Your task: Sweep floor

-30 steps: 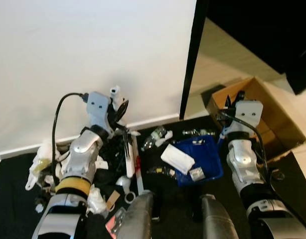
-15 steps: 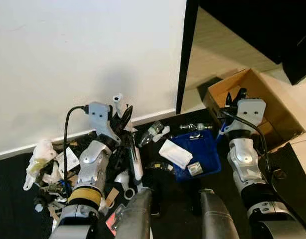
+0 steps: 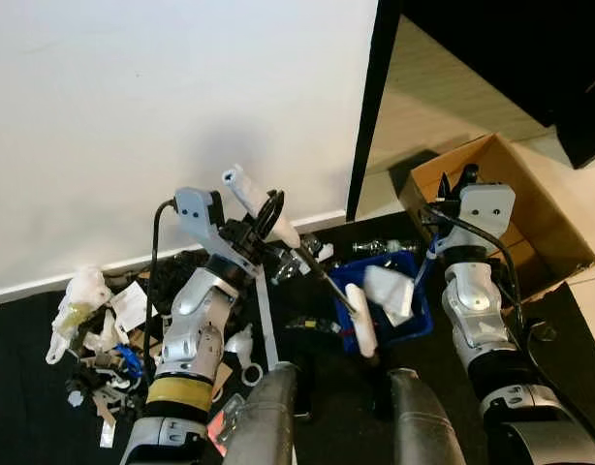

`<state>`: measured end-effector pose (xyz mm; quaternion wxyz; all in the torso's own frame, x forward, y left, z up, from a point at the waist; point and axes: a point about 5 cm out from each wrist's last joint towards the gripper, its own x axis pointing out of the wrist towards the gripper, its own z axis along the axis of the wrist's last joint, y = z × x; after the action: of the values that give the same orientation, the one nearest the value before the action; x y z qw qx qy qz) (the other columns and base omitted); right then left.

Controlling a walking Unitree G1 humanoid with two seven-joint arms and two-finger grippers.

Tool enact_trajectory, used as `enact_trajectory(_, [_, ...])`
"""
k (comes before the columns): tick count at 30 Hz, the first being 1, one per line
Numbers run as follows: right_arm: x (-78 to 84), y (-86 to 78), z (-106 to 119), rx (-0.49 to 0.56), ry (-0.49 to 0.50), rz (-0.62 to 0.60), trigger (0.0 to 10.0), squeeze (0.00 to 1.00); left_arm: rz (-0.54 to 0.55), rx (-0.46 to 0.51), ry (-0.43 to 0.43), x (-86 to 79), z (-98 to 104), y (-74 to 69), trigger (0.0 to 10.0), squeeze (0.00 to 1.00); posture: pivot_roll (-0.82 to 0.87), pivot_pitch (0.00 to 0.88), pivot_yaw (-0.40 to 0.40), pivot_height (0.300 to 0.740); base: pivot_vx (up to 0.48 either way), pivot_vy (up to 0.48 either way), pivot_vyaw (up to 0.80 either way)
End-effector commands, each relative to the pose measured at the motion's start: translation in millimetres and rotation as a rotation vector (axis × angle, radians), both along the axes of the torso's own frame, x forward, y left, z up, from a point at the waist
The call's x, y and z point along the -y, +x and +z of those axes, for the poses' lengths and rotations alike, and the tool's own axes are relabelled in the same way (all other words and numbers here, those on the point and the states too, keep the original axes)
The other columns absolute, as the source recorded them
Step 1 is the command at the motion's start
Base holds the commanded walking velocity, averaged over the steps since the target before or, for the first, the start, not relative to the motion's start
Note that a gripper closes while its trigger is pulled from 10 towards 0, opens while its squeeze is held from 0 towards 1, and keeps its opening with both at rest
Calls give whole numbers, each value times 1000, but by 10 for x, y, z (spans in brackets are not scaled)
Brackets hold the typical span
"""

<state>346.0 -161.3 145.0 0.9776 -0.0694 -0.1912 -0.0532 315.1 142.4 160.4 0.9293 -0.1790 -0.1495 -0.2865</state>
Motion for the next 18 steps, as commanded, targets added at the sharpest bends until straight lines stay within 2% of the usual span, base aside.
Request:
enact_trajectory(1, [-29,-51,-214,-86,12,5,10000,0,11,25,-3,-96,80,-48,10000,0,184,359,81,740,0,0,0])
enact_trajectory(2, [-28,-48,-209,-85,13,4,10000,0,17,40,33,-165,128,-65,10000,0,190,349,85,740,0,0,0])
enact_trajectory(3, [-28,-48,-209,-85,13,4,10000,0,17,40,33,-165,128,-65,10000,0,190,349,85,740,0,0,0])
enact_trajectory(4, [-27,-45,-207,-85,14,2,10000,0,21,59,93,-233,152,-89,10000,0,194,345,89,740,0,0,0])
enact_trajectory(5, [-27,-45,-207,-85,14,2,10000,0,21,59,93,-233,152,-89,10000,0,194,345,89,740,0,0,0])
enact_trajectory(6, [-24,-43,-206,-84,15,1,10000,0,21,70,156,-302,156,-122,10000,0,199,342,91,740,0,0,0])
enact_trajectory(7, [-22,-39,-206,-84,16,0,10000,0,34,60,258,-476,140,-200,10000,0,207,340,96,740,0,0,0])
enact_trajectory(8, [-22,-39,-206,-84,16,0,10000,0,34,60,258,-476,140,-200,10000,0,207,340,96,740,0,0,0])
enact_trajectory(10, [-24,-39,-210,-84,18,-1,10000,0,51,38,327,-621,113,-275,10000,0,210,338,97,740,0,0,0])
enact_trajectory(16, [-42,-44,-224,-86,20,2,10000,0,65,8,389,-736,69,-384,10000,0,216,341,99,740,0,0,0])
enact_trajectory(18, [-53,-48,-235,-89,20,5,10000,0,88,-19,403,-765,-4,-425,10000,0,215,345,93,740,0,0,0])
